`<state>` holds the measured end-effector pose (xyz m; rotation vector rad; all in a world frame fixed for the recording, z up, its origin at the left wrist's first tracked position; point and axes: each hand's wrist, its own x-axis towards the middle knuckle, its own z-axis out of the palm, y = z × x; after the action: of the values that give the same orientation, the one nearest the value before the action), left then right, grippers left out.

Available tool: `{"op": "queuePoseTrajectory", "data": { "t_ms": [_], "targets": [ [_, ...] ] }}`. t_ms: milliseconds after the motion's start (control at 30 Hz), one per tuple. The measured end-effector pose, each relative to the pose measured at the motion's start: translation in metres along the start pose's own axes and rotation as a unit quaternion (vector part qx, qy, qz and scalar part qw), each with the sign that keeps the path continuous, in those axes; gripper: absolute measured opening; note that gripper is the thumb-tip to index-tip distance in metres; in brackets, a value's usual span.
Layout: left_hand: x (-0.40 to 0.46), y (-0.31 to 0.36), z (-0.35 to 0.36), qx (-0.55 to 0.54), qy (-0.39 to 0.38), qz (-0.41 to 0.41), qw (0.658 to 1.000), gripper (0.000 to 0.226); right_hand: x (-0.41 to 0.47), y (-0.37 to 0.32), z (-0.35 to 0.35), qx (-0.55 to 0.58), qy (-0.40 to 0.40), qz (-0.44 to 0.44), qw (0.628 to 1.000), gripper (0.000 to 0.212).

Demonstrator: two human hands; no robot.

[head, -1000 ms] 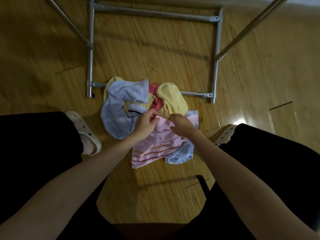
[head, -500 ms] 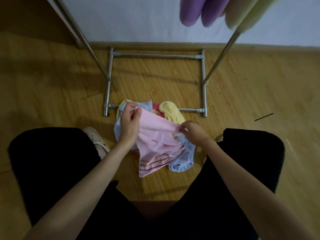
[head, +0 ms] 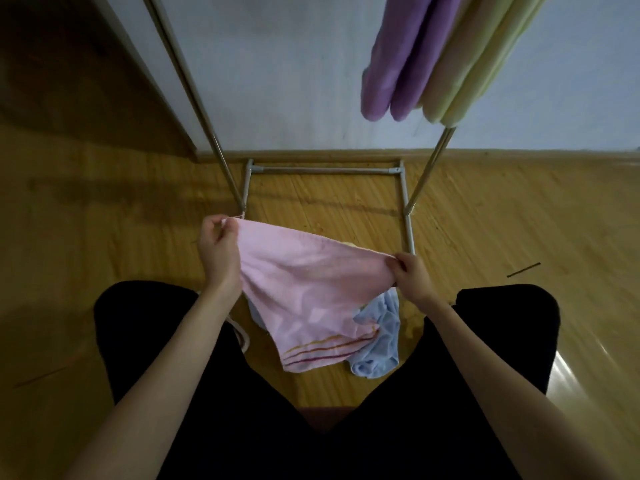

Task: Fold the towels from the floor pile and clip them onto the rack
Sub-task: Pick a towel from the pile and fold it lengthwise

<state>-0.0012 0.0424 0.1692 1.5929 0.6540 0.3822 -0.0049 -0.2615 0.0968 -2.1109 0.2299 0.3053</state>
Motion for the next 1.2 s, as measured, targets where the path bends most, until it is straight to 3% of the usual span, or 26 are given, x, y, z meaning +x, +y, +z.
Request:
{"op": "queuePoseTrajectory", "data": {
  "t_ms": [167, 400, 467, 633, 1033, 1100, 1200],
  "targets": [
    [-0.006, -0.019, 0.006, 0.03, 0.018, -0.06, 0.998, 0.01, -0.022, -0.037, 0.01, 0.14, -0.013, 0.063, 0.988, 0.027],
    [-0.055, -0.038, 0.025, 0.027, -0.097, -0.102, 0.99, 0.005, -0.041, -0.045, 0.047, 0.217, -0.02, 0.136, 0.966, 0.025],
    [-0.068, -0.039, 0.029, 0.041, -0.132, -0.079, 0.987, 0.012, -0.045, -0.048, 0.055, 0.214, -0.01, 0.117, 0.97, 0.028],
    [-0.086, -0.045, 0.034, 0.069, -0.214, -0.043, 0.974, 0.001, -0.052, -0.053, 0.066, 0.2, -0.034, 0.026, 0.979, 0.032],
    [-0.098, -0.043, 0.033, 0.026, -0.303, -0.079, 0.95, 0.019, -0.057, -0.047, 0.061, 0.109, -0.116, -0.094, 0.983, 0.027],
    [-0.096, -0.041, 0.029, 0.044, -0.359, -0.048, 0.931, 0.031, -0.057, -0.046, 0.056, 0.094, -0.124, -0.108, 0.982, 0.02],
    [-0.091, -0.044, 0.023, 0.152, -0.427, 0.11, 0.884, 0.042, -0.059, -0.047, 0.048, 0.066, -0.137, -0.13, 0.98, 0.011]
  ]
}}
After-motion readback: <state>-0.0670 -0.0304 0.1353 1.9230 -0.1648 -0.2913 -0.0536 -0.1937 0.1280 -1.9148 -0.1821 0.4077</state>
